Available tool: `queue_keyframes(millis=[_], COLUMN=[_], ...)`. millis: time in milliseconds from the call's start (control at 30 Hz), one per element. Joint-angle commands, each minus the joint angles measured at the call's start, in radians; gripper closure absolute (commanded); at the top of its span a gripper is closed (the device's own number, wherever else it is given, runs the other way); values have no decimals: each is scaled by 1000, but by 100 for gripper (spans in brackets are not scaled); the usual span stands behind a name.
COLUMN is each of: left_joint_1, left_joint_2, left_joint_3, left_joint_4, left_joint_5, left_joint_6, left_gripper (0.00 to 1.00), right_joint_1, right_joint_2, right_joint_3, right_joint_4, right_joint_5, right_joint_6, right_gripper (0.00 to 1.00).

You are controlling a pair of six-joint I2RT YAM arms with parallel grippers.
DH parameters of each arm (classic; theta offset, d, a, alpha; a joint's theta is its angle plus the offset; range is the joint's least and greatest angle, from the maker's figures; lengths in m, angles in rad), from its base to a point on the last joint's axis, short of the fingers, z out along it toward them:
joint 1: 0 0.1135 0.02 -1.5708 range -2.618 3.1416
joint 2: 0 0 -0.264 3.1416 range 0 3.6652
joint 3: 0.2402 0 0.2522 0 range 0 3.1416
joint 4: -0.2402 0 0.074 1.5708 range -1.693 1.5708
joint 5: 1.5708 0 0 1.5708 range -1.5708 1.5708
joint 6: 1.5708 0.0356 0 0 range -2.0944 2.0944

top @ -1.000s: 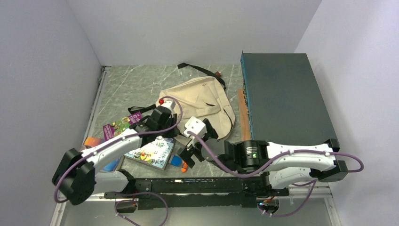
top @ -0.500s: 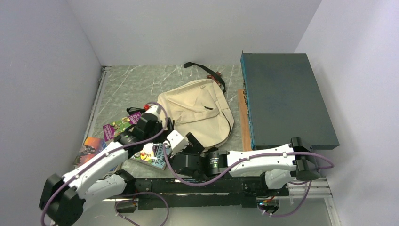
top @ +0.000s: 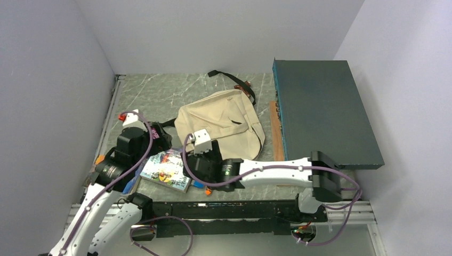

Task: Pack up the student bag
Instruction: Unzip the student bag at the center of the board.

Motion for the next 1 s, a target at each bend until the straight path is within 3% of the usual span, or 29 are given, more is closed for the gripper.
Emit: queue_keyframes(millis=[0,233,433,600,967], left_joint_1=[6,6,5,5,6], left_joint_2=[-82,-200,-207,-186,-209], left_joint_3=[57,34,-1,-16,-34], left_joint_4=[-118,-118,-89,-71,-47], left_joint_5=[-141,-153,-17,41,27], left_joint_6=[38,86,99,96,107], left_gripper=[0,0,0,0,0], right_joint_1=[-45,-84,-143,-191,-183], right_joint_2=[97,318,438,442,453], right_joint_3=[150,397,521,483,501], right_joint_4=[-153,-336,-419,-322,-403], right_joint_5=[47,110,128,81,105], right_joint_6=[212,313,324,264,292], right_gripper=[18,18,25,28,33])
